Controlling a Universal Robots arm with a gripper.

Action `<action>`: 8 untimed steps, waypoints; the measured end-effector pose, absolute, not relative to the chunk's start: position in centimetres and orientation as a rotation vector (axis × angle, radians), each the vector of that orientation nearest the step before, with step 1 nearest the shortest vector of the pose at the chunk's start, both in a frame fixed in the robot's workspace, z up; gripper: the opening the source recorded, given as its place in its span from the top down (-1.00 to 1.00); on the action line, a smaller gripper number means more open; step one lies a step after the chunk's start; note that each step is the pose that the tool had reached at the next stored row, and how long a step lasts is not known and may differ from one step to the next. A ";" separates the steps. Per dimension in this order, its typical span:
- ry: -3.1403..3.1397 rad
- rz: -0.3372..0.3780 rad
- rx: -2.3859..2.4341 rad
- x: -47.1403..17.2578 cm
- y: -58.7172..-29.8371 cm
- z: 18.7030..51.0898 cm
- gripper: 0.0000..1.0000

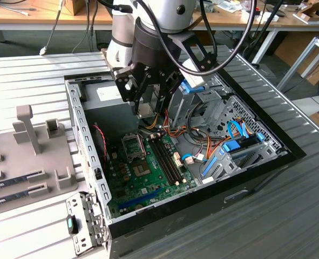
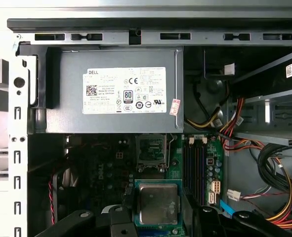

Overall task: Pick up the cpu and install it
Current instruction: 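Pick up the cpu and move it towards the insertion slot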

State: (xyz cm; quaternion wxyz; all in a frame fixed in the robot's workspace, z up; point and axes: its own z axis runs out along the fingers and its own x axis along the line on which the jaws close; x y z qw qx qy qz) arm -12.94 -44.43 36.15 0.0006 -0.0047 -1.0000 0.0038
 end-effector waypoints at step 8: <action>-3.140 0.014 -0.015 -12.9 -44.7 36.0 0.06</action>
